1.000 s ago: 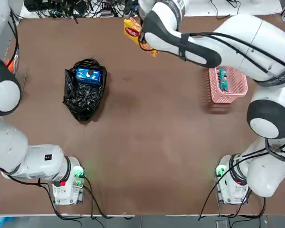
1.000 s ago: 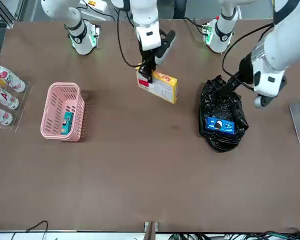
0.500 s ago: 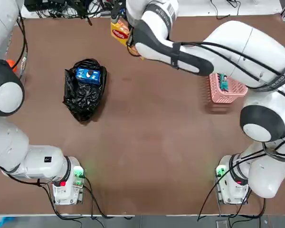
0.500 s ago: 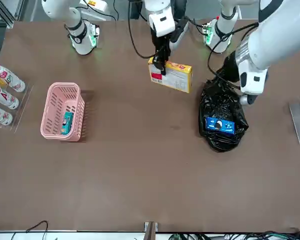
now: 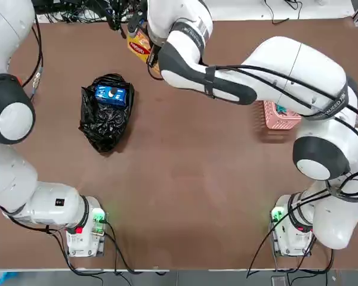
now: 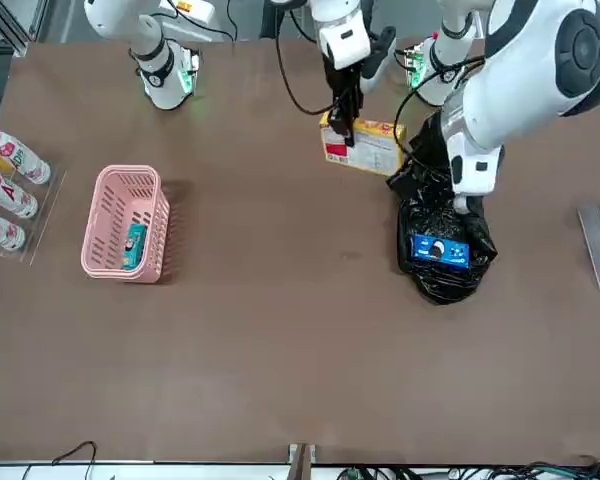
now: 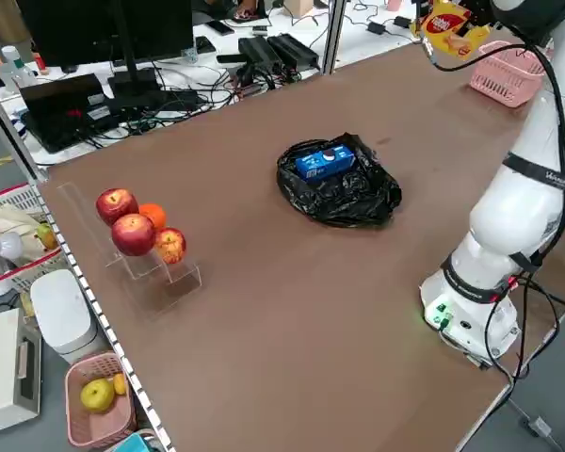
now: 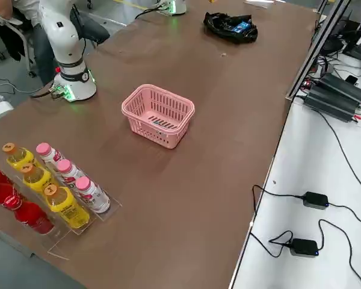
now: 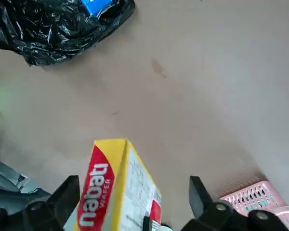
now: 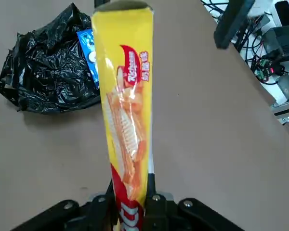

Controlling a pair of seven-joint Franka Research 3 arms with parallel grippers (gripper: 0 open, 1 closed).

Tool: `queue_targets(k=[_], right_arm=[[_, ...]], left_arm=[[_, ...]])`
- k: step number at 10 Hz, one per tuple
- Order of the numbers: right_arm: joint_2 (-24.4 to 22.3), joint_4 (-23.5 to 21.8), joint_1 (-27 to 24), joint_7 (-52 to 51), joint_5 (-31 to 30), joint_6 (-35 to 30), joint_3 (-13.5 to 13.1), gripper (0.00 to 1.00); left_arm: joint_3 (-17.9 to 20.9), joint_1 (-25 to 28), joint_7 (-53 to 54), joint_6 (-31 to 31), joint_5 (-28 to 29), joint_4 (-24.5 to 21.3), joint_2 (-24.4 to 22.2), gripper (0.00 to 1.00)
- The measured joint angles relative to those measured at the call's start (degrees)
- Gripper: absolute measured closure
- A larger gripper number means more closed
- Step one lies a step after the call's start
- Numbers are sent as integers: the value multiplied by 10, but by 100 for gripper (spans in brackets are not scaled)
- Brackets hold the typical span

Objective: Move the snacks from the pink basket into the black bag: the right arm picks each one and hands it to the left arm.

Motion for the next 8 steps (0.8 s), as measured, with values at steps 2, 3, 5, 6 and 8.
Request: queue_targets(k=[2,3,5,6,8], right_arm=[[0,0,6,15,0,-8,0,77],[0,0,8,19,0,-8,0,77],[0,2,9,22,0,-5,0,77],[0,6,9,23,0,1,-1,77],[0,9,9,25,0,1,-1,77]], left_arm=[[0,-2,-2,-20,0,-2,8,0],[0,-3,-2,-32,0,-2,13,0],[0,-3,-2,-50,0,-2,15,0],[-2,-4,-2,-62,-1,-3,15,0],[-2,-3,1,-76,-1,-3,15,0]])
